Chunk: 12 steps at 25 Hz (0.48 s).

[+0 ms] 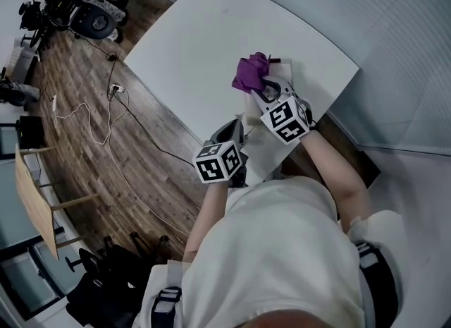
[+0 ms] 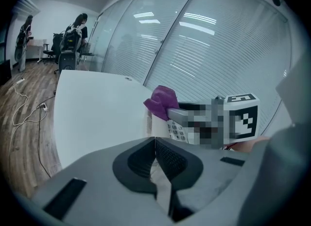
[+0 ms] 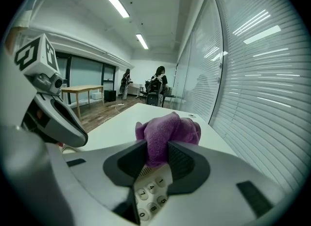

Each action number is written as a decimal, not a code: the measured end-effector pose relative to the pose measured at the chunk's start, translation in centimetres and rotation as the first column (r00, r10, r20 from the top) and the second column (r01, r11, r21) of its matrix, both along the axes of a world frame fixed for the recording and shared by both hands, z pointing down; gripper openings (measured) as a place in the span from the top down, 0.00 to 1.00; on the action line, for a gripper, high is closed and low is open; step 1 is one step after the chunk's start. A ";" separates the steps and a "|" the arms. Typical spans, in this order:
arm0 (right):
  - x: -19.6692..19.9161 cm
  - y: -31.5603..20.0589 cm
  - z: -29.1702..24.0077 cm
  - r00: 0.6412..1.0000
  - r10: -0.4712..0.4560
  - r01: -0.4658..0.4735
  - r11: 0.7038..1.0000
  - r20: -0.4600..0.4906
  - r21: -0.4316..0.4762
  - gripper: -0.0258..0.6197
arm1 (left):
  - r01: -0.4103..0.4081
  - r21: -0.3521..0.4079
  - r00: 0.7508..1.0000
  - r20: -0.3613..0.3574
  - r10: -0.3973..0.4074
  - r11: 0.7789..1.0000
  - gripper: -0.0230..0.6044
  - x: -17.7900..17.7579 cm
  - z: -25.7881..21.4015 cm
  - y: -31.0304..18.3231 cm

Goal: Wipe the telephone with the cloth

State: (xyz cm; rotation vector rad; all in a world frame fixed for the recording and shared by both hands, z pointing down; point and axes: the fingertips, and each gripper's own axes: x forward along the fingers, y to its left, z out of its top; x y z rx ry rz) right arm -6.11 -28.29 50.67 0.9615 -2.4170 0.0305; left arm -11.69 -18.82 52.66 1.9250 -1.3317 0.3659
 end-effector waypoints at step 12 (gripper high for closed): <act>-0.1 5.0 0.7 0.999 -0.051 0.051 0.998 -0.001 -0.032 0.76 | 0.026 0.013 0.999 0.027 -0.027 1.000 0.93 -0.8 -0.7 1.5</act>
